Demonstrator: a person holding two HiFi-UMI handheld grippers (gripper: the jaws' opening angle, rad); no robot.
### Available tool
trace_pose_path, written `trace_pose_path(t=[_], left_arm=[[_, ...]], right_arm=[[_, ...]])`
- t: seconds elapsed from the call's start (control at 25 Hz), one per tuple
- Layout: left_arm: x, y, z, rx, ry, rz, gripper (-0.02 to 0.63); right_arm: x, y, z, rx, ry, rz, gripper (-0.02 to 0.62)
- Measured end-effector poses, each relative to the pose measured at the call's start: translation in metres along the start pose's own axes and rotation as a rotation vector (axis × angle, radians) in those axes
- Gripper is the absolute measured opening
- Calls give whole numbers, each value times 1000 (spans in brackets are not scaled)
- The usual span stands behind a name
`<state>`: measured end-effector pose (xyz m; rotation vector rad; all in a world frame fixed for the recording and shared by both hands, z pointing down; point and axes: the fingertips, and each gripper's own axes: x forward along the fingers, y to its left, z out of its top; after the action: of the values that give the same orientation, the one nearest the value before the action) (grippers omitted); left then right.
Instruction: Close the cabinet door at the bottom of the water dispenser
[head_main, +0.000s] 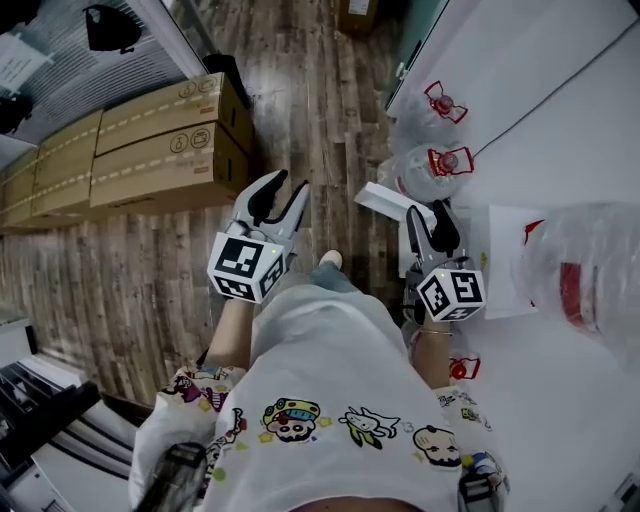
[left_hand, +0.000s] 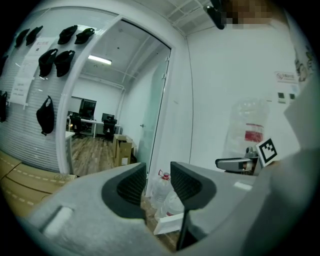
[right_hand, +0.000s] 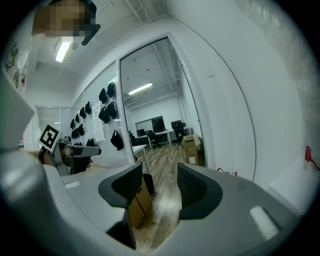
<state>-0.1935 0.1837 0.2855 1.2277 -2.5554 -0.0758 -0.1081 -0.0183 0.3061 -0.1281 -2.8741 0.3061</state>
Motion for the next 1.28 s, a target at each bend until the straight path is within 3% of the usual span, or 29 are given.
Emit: trace_pose_path(t=[0.4, 0.64, 1.04, 1.28], left_arm=[[76, -31, 14, 49, 52, -194, 146], [121, -43, 14, 82, 101, -363, 146], [199, -70, 33, 181, 175, -727, 146], [227, -83, 24, 224, 239, -910, 146]], right_arm=[[-9, -45, 7, 47, -23, -153, 213], [-12, -60, -3, 98, -27, -301, 213], [-16, -78, 6, 176, -95, -636, 213], [-23, -74, 0, 219, -124, -831, 213]])
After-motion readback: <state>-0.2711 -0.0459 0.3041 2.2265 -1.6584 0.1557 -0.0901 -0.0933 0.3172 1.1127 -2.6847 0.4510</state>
